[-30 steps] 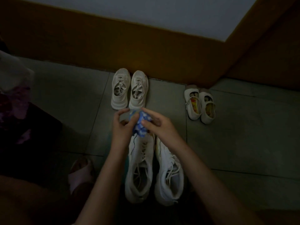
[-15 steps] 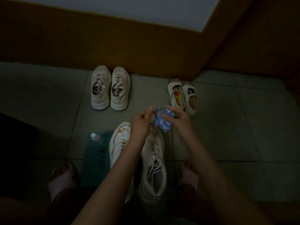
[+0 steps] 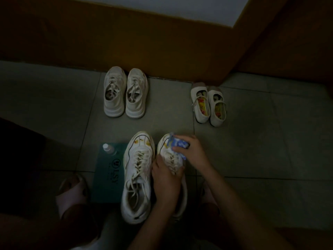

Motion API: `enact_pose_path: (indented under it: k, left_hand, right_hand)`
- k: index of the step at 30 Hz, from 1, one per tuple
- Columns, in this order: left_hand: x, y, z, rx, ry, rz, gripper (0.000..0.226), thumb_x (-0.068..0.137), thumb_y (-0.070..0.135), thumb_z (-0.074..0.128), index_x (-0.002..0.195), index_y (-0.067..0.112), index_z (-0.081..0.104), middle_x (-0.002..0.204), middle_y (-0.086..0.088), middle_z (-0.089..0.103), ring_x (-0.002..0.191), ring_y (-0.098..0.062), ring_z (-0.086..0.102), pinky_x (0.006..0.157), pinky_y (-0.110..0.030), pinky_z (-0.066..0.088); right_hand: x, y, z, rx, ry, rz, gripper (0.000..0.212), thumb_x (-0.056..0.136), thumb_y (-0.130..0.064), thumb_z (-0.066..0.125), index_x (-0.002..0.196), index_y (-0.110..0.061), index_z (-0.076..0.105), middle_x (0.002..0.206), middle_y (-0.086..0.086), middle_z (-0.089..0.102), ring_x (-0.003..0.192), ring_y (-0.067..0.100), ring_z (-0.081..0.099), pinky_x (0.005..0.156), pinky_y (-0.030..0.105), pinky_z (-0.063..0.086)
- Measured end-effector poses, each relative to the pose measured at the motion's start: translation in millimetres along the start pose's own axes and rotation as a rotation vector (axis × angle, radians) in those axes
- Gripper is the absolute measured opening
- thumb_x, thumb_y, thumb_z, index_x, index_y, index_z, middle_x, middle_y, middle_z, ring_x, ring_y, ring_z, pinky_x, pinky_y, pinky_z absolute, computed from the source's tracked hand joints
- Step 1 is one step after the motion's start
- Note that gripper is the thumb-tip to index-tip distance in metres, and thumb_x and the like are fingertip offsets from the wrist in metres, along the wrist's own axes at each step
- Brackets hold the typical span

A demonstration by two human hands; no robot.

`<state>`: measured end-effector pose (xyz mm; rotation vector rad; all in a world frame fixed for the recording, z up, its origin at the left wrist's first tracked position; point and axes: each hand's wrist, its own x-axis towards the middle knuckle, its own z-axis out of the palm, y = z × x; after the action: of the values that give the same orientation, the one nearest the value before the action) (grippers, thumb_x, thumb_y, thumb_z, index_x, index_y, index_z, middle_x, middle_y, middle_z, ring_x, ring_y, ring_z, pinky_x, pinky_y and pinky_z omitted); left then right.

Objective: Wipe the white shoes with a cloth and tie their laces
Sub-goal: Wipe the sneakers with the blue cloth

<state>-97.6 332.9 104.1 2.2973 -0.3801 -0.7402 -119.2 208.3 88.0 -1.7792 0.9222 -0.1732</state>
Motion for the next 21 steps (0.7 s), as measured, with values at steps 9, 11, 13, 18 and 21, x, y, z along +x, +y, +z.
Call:
enact_pose_path:
  k: [9, 11, 13, 18, 21]
  left_hand:
    - [7.6, -8.9, 3.4, 0.060, -0.017, -0.011, 0.073, 0.081, 0.035, 0.066, 0.140, 0.011, 0.032, 0.140, -0.008, 0.041, 0.132, -0.022, 0.036, 0.107, -0.028, 0.025]
    - [11.0, -9.3, 3.9, 0.117, -0.013, -0.008, 0.071, 0.082, 0.041, 0.062, 0.140, 0.012, 0.032, 0.139, -0.007, 0.041, 0.131, -0.021, 0.037, 0.107, -0.027, 0.025]
    - [13.4, -9.4, 3.8, 0.158, -0.045, 0.000, 0.072, 0.083, 0.044, 0.059, 0.141, 0.012, 0.030, 0.142, -0.006, 0.038, 0.133, -0.020, 0.034, 0.108, -0.026, 0.023]
    - [2.0, -13.7, -0.4, 0.062, -0.042, 0.027, 0.081, 0.081, 0.038, 0.066, 0.145, 0.011, 0.024, 0.148, -0.007, 0.033, 0.137, -0.021, 0.028, 0.110, -0.027, 0.021]
    - [3.2, -14.9, 0.5, 0.054, -0.034, 0.038, 0.080, 0.082, 0.040, 0.065, 0.145, 0.011, 0.025, 0.147, -0.007, 0.034, 0.137, -0.020, 0.029, 0.109, -0.025, 0.020]
  right_hand:
    - [21.1, 14.3, 18.9, -0.021, 0.189, -0.017, 0.022, 0.068, 0.003, 0.076, 0.083, 0.008, 0.061, 0.088, 0.013, 0.057, 0.081, 0.020, 0.056, 0.072, 0.018, 0.045]
    - [27.3, 14.7, 20.3, 0.014, 0.219, 0.038, 0.024, 0.069, -0.002, 0.078, 0.076, 0.009, 0.057, 0.081, 0.020, 0.060, 0.073, 0.024, 0.058, 0.067, 0.029, 0.049]
    - [32.3, 12.6, 19.3, 0.059, 0.256, 0.098, 0.021, 0.072, -0.005, 0.077, 0.072, 0.004, 0.058, 0.070, 0.013, 0.060, 0.063, 0.012, 0.057, 0.060, 0.026, 0.047]
    - [42.6, 7.5, 3.3, 0.152, 0.380, 0.205, 0.018, 0.080, -0.007, 0.070, 0.073, 0.007, 0.061, 0.063, 0.018, 0.058, 0.054, 0.004, 0.051, 0.062, 0.027, 0.040]
    - [36.4, -8.8, 2.6, 0.166, 0.271, 0.099, 0.025, 0.080, -0.009, 0.072, 0.100, 0.006, 0.066, 0.096, 0.018, 0.066, 0.087, 0.012, 0.055, 0.064, 0.009, 0.043]
